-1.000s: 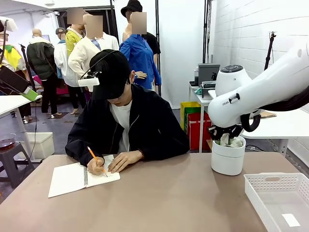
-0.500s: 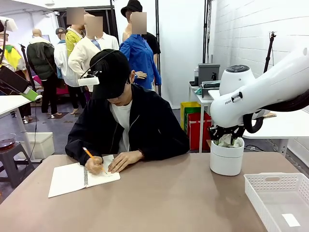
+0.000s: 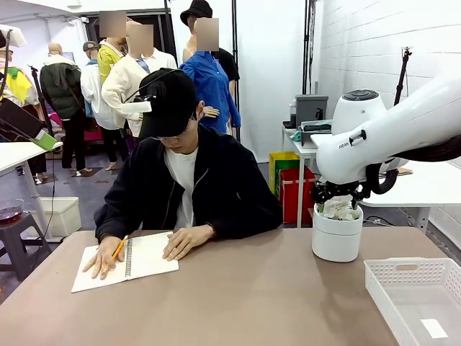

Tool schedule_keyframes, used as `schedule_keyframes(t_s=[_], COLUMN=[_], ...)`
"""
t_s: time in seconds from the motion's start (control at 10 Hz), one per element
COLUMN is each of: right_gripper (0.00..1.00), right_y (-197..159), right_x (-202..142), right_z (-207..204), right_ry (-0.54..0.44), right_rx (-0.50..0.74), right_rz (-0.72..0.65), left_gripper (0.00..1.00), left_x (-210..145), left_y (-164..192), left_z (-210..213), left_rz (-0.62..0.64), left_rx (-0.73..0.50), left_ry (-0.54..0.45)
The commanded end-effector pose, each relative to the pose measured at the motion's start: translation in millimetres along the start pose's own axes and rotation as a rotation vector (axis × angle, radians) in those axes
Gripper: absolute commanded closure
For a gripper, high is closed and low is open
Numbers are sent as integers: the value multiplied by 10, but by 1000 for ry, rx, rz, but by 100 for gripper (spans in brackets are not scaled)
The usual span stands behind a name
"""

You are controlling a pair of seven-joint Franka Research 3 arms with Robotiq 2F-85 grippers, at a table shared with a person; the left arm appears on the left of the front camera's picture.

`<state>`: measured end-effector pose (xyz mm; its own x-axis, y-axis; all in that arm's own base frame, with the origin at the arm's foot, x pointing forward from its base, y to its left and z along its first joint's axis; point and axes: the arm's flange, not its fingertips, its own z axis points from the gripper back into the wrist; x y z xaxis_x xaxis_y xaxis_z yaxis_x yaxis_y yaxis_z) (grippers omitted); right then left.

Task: Sort the paper based on its condition.
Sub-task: If a person hands you a paper, place it in the Organizing basket , and if it's crumpled, put it in the Trash can.

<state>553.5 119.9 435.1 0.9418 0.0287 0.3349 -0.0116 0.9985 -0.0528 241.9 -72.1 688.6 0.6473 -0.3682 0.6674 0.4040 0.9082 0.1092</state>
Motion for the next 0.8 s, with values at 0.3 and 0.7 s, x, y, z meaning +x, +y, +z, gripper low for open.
schedule_keyframes(t_s=[0.3, 0.7], right_gripper=[0, 0], right_y=[-56, -154], right_x=[-46, 54], right_z=[212, 129], right_ry=[4, 17], right_rx=[0, -59], right_rz=[-62, -148], left_gripper=[0, 0], left_x=[0, 0], left_y=[7, 7], left_z=[1, 1], left_rz=[1, 1], left_rx=[10, 10], left_ry=[2, 2])
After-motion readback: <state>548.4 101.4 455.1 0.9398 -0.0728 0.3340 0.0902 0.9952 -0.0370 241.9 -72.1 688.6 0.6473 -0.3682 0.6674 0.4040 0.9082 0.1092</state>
